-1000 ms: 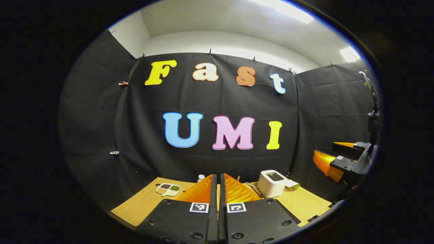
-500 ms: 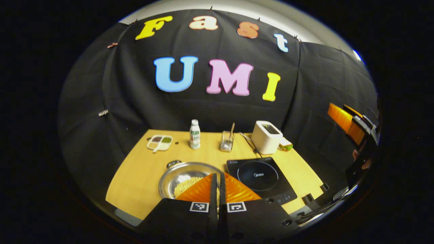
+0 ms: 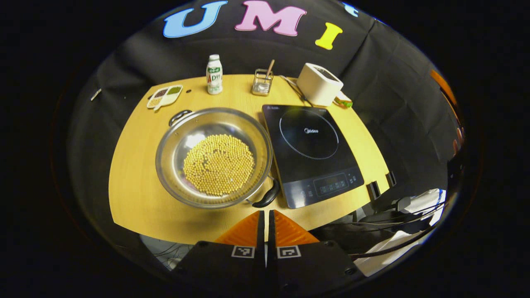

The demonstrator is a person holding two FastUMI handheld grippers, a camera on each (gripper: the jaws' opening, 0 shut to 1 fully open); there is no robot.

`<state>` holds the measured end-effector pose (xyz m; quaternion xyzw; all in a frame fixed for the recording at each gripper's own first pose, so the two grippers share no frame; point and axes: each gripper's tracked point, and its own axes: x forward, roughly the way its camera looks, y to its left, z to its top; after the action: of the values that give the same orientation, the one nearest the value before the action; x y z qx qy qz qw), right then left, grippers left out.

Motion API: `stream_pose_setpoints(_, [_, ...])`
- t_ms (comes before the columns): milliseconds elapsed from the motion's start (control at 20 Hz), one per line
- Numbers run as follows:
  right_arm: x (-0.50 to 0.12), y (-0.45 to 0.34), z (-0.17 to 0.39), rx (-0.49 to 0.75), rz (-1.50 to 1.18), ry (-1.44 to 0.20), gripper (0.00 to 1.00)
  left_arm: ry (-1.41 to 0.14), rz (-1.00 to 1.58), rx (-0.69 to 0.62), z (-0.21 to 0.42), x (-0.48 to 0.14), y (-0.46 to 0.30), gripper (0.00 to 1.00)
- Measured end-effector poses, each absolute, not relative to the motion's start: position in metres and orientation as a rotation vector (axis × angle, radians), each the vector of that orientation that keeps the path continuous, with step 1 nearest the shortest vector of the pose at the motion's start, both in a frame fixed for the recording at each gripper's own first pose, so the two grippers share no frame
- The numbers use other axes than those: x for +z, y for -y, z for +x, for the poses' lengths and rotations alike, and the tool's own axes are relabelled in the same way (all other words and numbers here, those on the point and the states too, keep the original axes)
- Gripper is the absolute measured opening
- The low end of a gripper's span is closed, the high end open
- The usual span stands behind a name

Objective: First push the handle of the pot to place it horizontally, then grasp the pot with both hands and set it on the induction cooktop.

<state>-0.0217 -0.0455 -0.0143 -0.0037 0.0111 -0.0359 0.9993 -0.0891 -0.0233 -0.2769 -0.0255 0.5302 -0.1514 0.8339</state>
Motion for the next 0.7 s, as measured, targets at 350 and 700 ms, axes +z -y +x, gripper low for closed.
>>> stream_pose_setpoints(350, [-0.025,0.076,-0.027,-0.130,-0.015,-0.046,0.99,-1.271,0.029,-0.295,-0.091,-0.335,0.013,0.05])
stream_pose_setpoints(700, [-0.041,0.104,-0.033,-0.180,-0.029,-0.082,0.98,-1.298,0.053,-0.280,-0.076,-0.359,0.019,0.05])
